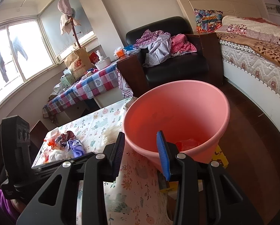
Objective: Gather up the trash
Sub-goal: 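Lower the clear plastic bag into the pink bucket and open the left tool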
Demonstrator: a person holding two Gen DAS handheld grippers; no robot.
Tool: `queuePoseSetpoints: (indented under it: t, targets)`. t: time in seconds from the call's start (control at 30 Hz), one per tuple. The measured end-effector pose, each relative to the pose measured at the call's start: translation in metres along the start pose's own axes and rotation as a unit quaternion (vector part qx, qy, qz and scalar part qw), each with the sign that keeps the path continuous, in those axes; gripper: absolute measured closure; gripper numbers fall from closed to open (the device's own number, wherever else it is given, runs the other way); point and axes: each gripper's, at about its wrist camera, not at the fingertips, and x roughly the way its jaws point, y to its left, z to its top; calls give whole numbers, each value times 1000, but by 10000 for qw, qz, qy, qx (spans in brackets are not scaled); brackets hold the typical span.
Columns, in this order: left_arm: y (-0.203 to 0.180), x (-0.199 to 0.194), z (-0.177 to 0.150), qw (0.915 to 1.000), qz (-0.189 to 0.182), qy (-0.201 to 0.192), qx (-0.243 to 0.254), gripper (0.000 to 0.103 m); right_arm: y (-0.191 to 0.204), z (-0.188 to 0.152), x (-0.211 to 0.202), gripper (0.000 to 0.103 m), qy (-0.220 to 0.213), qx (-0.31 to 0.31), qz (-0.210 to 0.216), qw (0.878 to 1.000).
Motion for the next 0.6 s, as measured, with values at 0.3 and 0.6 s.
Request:
queuePoseSetpoints:
  t: [0.3,0.6]
  targets:
    - [-15,-26,28,9973,-266,-568,385,98,-4,1,-6,67,-106,-4,-70,9999]
    - [-47,7,47,9958,-444,-429,683,98,-14,-3,-9,67,-83,62,-209,9997]
